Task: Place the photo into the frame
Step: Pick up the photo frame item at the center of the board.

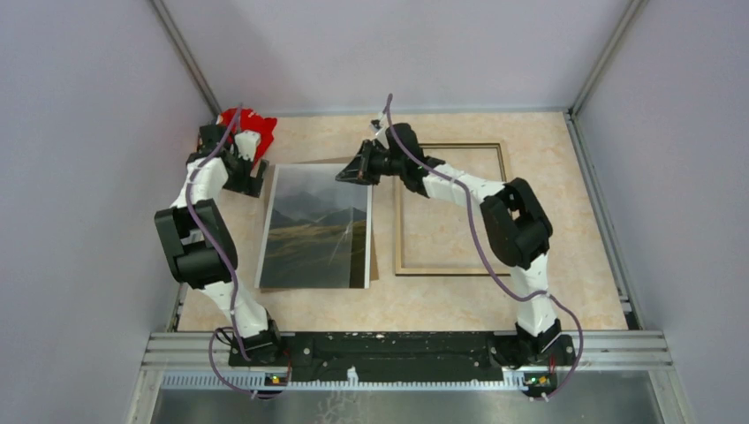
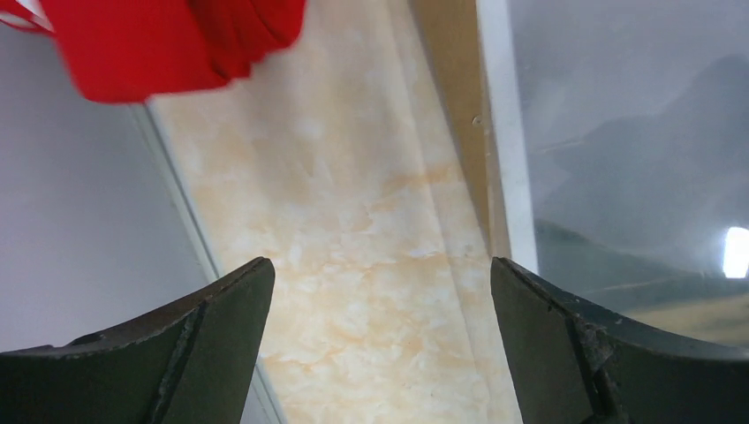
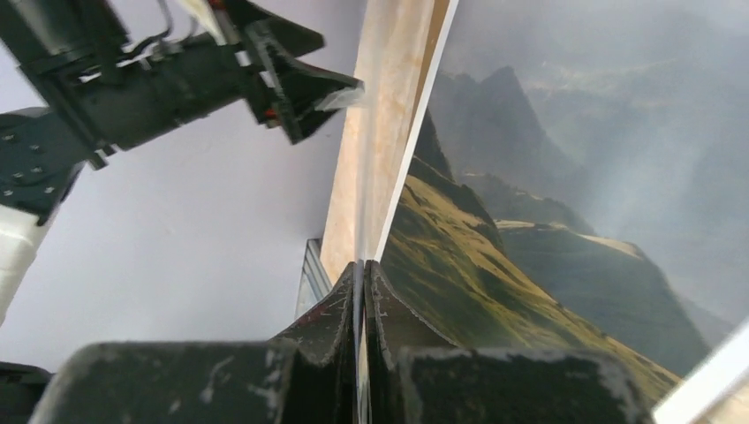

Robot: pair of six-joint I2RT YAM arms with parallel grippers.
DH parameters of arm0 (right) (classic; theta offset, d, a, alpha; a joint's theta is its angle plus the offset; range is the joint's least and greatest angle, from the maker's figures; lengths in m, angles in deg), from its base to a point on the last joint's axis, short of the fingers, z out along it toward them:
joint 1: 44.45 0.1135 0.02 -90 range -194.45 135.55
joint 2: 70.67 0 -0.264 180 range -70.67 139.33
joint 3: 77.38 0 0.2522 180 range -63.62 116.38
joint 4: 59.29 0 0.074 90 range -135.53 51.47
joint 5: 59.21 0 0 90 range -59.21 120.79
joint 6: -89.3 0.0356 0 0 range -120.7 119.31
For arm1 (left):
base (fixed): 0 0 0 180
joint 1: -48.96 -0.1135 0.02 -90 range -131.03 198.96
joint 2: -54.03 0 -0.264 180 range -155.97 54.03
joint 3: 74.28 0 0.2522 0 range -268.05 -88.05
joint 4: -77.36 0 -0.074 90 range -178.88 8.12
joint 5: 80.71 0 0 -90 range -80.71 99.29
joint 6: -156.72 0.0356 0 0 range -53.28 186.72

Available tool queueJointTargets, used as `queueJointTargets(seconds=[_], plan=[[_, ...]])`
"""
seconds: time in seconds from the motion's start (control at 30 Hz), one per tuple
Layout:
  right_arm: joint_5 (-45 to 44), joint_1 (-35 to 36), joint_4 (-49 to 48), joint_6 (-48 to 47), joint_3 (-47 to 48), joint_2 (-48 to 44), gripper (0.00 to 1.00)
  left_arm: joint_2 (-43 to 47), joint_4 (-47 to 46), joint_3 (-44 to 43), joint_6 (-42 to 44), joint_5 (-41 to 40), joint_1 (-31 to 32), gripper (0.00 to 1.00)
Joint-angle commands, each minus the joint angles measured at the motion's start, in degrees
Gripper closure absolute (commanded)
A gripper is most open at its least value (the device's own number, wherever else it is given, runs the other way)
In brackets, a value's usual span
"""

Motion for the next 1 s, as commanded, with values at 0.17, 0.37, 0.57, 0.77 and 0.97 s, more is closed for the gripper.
queueJointTargets(seconds=[0.17,0.37,0.57,0.77,0.97], plan=[[9.58,-12.46,29.80,-20.05,4.39,-21.02,1.00,7.85,11.42,-8.29,-0.36,7.88,7.30,0.02],[10.72,-26.86,43.58,-27.80,-7.39,-40.54,1.00,5.52,7.99,-8.84,-5.58,7.68,21.06,0.02],[8.57,-39.07,54.53,-30.64,-7.41,-53.15,1.00,-4.67,9.21,-18.73,-13.43,11.98,32.04,0.02],[-2.92,-39.24,67.28,-34.94,3.43,-55.51,1.00,-13.85,8.80,-26.12,-19.95,15.48,39.69,0.02],[-10.73,-39.24,69.02,-34.60,4.40,-58.01,1.00,-18.46,6.56,-27.74,-24.09,19.30,43.84,0.02]])
